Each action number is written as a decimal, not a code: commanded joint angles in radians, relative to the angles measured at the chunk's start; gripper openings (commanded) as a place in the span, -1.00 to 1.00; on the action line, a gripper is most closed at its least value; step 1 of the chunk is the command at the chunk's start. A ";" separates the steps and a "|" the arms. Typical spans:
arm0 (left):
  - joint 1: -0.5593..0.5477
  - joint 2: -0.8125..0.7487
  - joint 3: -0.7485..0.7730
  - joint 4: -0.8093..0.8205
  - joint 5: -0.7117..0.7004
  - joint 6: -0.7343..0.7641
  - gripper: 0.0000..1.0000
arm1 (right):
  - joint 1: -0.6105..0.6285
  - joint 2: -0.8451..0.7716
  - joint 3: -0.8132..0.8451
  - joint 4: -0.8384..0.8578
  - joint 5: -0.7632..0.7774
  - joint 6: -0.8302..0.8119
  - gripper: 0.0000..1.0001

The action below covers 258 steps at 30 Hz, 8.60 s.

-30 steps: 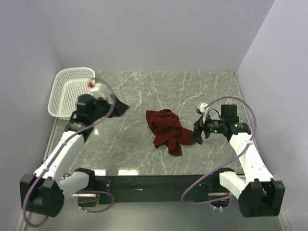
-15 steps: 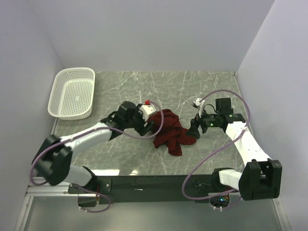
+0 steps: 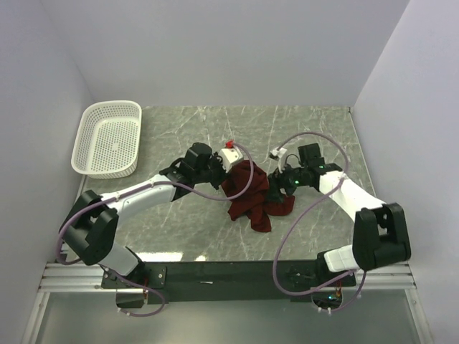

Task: Fold and stack the t-shirts
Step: Flatten the tshirt out

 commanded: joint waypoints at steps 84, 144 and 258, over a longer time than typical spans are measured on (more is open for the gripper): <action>0.133 -0.532 -0.113 -0.219 -0.262 -0.457 0.58 | 0.045 0.010 0.194 -0.011 0.334 -0.256 0.44; 0.135 -1.013 -0.351 -0.303 -0.549 -0.395 0.99 | 0.318 0.654 0.738 -0.123 0.658 -0.224 -0.88; 0.033 0.198 0.041 -0.365 -0.552 -0.191 -0.04 | -0.154 0.610 0.913 0.115 0.799 0.416 -1.00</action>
